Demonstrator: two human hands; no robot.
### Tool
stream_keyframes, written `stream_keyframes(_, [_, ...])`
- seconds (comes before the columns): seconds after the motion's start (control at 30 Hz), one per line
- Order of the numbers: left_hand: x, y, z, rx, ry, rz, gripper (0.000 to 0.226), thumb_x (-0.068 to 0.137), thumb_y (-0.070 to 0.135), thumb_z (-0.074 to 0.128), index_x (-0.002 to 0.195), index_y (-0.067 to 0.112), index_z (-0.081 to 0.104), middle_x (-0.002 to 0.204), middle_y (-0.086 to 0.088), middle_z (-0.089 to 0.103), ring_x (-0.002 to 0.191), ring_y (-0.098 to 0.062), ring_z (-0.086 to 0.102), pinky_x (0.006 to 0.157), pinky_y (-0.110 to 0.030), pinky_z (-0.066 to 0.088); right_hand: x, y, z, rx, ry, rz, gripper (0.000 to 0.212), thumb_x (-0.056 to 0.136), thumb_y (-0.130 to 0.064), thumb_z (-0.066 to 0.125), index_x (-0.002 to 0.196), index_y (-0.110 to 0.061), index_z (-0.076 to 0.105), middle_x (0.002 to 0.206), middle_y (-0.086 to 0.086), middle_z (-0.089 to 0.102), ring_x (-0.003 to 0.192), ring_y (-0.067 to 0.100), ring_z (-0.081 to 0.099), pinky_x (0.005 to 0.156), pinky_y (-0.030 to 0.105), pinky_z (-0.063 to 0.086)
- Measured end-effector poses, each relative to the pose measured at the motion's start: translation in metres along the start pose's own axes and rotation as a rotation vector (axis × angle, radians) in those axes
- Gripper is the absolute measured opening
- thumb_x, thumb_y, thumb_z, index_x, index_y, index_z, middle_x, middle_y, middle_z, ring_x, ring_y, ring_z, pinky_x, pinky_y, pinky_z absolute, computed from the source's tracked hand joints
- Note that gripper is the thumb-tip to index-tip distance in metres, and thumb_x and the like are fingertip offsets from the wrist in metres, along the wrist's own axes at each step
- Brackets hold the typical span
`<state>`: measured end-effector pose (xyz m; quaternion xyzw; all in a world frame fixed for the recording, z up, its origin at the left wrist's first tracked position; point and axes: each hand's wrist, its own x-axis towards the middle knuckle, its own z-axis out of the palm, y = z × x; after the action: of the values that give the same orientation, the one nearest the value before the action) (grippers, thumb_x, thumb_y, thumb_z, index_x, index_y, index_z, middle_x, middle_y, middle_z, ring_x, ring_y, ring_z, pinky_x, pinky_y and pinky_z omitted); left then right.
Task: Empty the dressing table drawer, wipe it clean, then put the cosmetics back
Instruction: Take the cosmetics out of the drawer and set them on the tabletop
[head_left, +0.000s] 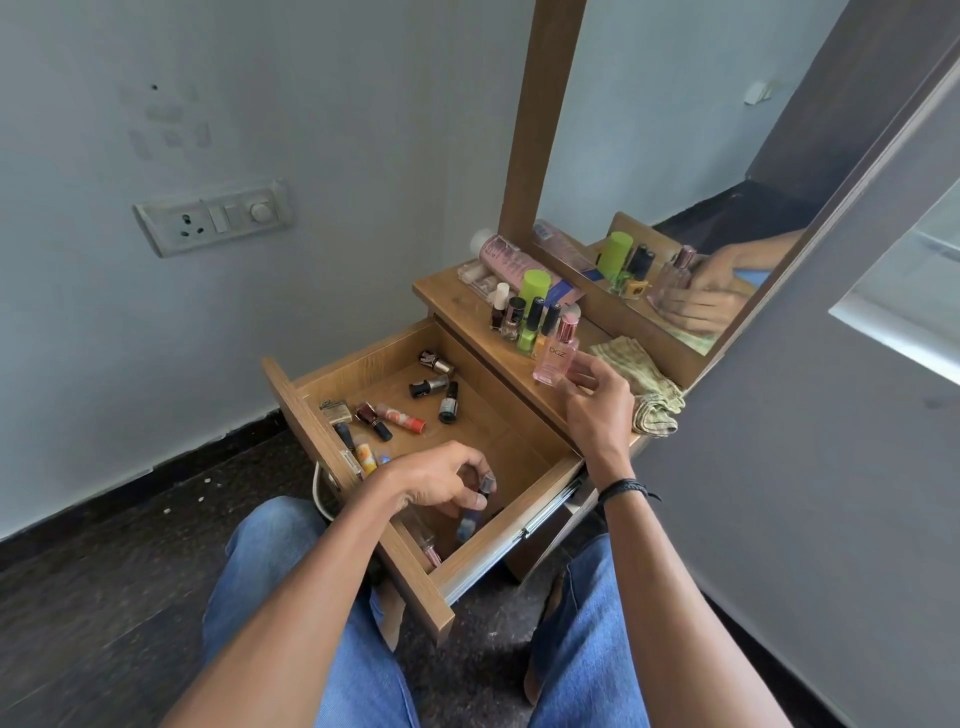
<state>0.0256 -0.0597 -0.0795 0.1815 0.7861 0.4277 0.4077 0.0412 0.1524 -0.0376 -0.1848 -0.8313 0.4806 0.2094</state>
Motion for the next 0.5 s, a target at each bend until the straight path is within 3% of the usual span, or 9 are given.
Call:
stream_keyframes(0.07, [-0.0003,0.0005,0.0004,-0.014,0.012,0.001,0.022,0.091,0.002,0.072,0.110,0.011,0.067,0.111,-0.010,0.065,0.099,-0.019,0.069,0.089,-0.042,0.061,0.0004,0.0003,-0.0006,-0.004,-0.002,0.002,0.035,0.091,-0.011,0.075,0.125,-0.017,0.072,0.110,-0.007,0.074,0.091,-0.005,0.065,0.068,0.002,0.048])
stream_keyframes(0.23, [0.0002,-0.0015,-0.0006,-0.041,0.037,0.003,0.020,0.093,0.003,0.071,0.108,0.014,0.066,0.107,-0.006,0.062,0.100,-0.020,0.069,0.084,-0.037,0.062,0.0001,0.0010,-0.0005,-0.016,-0.007,0.005,0.037,0.091,-0.007,0.074,0.126,-0.017,0.071,0.111,-0.006,0.075,0.090,-0.007,0.065,0.069,0.000,0.046])
stream_keyframes(0.33, [0.0001,-0.0017,-0.0002,-0.061,0.046,-0.002,0.019,0.092,0.004,0.071,0.108,0.014,0.066,0.105,-0.007,0.064,0.104,-0.025,0.070,0.089,-0.044,0.061,-0.0001,0.0005,-0.0013,-0.020,-0.004,0.000,0.037,0.091,-0.008,0.074,0.127,-0.017,0.070,0.112,-0.006,0.074,0.094,0.001,0.066,0.073,0.005,0.047])
stream_keyframes(0.4, [-0.0003,-0.0013,0.0000,-0.070,0.061,0.000,0.020,0.093,0.004,0.070,0.109,0.012,0.065,0.105,-0.007,0.064,0.109,-0.029,0.069,0.091,-0.049,0.060,0.0000,0.0007,-0.0005,-0.019,-0.001,0.000,0.037,0.091,-0.009,0.074,0.127,-0.017,0.070,0.112,-0.006,0.074,0.096,0.003,0.067,0.080,0.015,0.054])
stream_keyframes(0.5, [-0.0004,-0.0005,-0.0005,-0.106,0.092,0.020,0.017,0.093,0.003,0.069,0.107,0.012,0.065,0.105,-0.007,0.062,0.105,-0.027,0.069,0.090,-0.047,0.060,0.0009,0.0008,0.0015,-0.017,0.007,0.009,0.035,0.092,-0.010,0.073,0.126,-0.018,0.070,0.114,-0.006,0.075,0.098,0.003,0.068,0.086,0.023,0.057])
